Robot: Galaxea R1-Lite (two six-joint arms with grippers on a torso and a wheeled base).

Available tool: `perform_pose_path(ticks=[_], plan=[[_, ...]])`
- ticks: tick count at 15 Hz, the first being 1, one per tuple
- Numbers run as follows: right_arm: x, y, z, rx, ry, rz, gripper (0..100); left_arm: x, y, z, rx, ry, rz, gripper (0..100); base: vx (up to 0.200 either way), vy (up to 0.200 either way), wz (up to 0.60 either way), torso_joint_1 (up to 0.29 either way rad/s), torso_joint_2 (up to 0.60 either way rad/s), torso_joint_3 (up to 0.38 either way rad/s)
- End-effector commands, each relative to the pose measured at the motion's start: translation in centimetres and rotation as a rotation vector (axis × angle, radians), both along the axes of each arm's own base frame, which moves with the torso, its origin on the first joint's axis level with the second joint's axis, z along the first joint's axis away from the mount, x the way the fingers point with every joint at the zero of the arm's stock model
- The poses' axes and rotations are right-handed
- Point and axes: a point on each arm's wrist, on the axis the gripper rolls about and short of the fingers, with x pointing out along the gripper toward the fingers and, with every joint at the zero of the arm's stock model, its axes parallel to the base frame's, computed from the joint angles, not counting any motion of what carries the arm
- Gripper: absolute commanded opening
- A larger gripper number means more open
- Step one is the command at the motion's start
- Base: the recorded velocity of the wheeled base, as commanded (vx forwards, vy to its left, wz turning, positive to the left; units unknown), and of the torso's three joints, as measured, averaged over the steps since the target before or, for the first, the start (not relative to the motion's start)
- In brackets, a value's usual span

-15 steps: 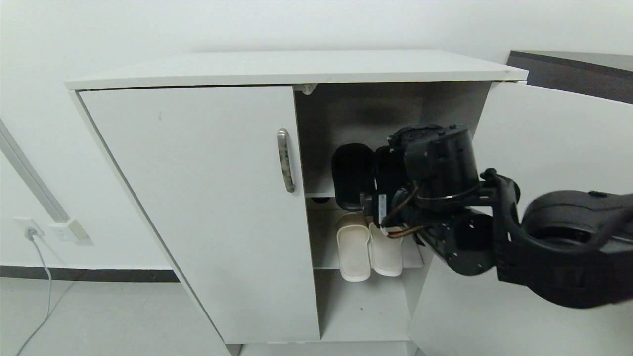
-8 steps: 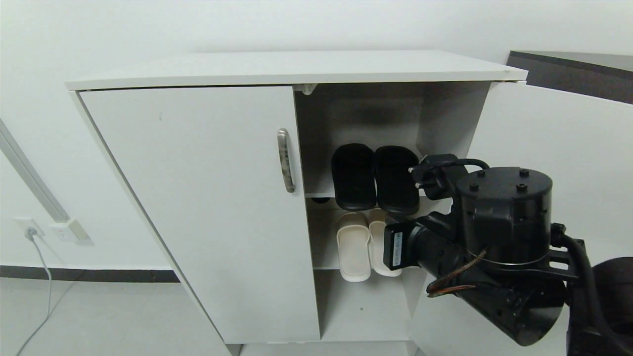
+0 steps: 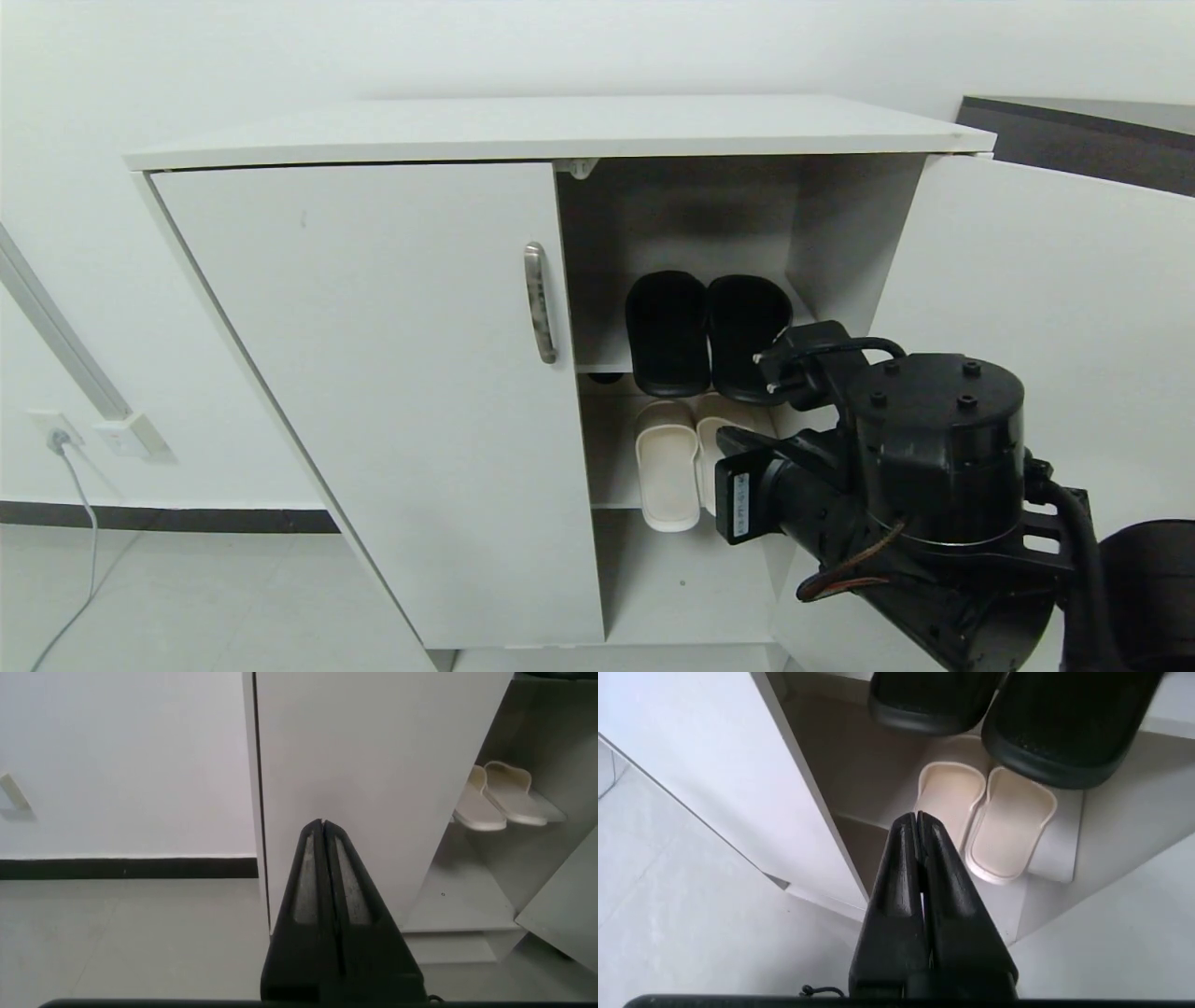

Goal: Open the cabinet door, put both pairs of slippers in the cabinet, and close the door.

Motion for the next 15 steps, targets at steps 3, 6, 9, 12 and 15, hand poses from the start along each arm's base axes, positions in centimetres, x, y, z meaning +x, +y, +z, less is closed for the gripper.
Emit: perform_pose_path(ticks=[3, 6, 9, 12, 15], plan=[[0.21, 0.24, -0.71, -0.02, 0.013, -0.003, 0, 0.01, 0.0, 0.0, -0.001, 0.0, 0.0, 0, -0.133, 0.0, 0.0, 0.0, 0.0, 0.002], [0.19, 0.22, -0.79, -0.021, 0.015, -0.002, 0, 0.01, 0.0, 0.0, -0.001, 0.0, 0.0, 0, -0.2, 0.0, 0.0, 0.004, 0.0, 0.002], [0.2, 0.16, -0.87, -0.023, 0.017, -0.003, 0, 0.01, 0.0, 0.0, -0.001, 0.0, 0.0, 0, -0.2, 0.0, 0.0, -0.001, 0.0, -0.001], [0.2, 0.07, -0.95, -0.026, 0.019, -0.005, 0, 0.01, 0.0, 0.0, -0.001, 0.0, 0.0, 0, -0.2, 0.0, 0.0, 0.002, 0.0, 0.002], [0.7, -0.44, -1.28, -0.044, 0.023, -0.026, 0, 0.01, 0.0, 0.0, -0.001, 0.0, 0.0, 0, -0.2, 0.0, 0.0, 0.002, 0.0, 0.004]])
